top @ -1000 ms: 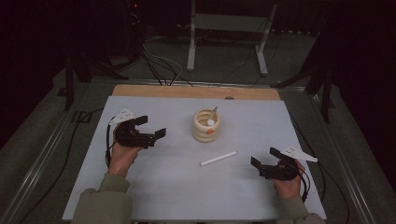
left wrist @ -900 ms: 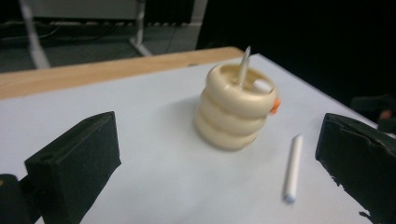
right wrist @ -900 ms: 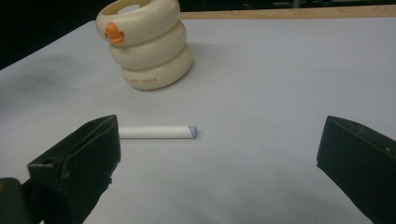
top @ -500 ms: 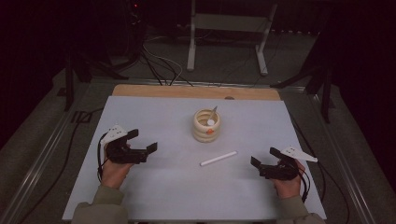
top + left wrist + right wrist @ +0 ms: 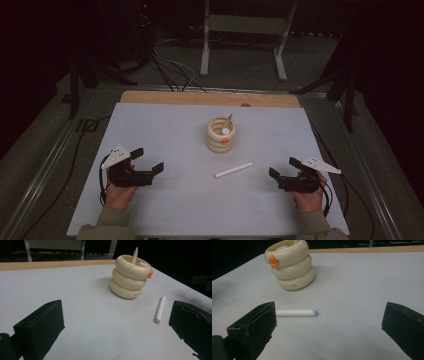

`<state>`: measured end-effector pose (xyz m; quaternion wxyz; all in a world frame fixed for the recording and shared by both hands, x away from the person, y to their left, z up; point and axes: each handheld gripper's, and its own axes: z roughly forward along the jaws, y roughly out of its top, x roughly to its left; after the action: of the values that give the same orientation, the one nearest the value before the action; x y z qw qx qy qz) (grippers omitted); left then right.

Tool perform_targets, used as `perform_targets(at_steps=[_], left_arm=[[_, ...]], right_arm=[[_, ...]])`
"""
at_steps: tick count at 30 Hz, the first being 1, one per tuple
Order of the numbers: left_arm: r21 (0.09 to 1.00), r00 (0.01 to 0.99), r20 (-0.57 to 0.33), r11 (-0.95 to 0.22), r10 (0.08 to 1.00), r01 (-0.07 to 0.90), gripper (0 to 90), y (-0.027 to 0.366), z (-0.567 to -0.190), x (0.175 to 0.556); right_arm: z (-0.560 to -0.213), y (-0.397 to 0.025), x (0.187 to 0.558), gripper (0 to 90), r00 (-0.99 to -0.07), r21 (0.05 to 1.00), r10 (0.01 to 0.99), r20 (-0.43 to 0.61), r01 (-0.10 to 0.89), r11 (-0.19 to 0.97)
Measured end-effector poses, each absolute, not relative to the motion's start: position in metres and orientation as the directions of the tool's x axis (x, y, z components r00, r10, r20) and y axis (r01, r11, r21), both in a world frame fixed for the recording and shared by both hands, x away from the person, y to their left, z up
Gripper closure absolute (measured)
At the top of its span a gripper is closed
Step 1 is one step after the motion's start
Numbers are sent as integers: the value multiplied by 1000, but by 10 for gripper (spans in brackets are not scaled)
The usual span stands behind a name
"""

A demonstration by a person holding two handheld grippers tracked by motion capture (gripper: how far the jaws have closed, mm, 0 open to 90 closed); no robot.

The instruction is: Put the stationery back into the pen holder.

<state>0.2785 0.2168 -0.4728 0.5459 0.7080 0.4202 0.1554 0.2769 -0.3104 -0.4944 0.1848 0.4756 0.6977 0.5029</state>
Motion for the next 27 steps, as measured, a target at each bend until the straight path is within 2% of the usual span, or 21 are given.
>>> perform_targets(at_steps=[16, 27], left_arm=[[910, 575, -253, -11, 778, 415, 3, 227, -473, 270], [910, 564, -258, 2, 784, 414, 3, 233, -472, 268]], right_arm=[[-490, -314, 274, 0, -481, 895, 851, 212, 445, 28], [-475, -306, 277, 0, -531, 902, 829, 175, 424, 81]])
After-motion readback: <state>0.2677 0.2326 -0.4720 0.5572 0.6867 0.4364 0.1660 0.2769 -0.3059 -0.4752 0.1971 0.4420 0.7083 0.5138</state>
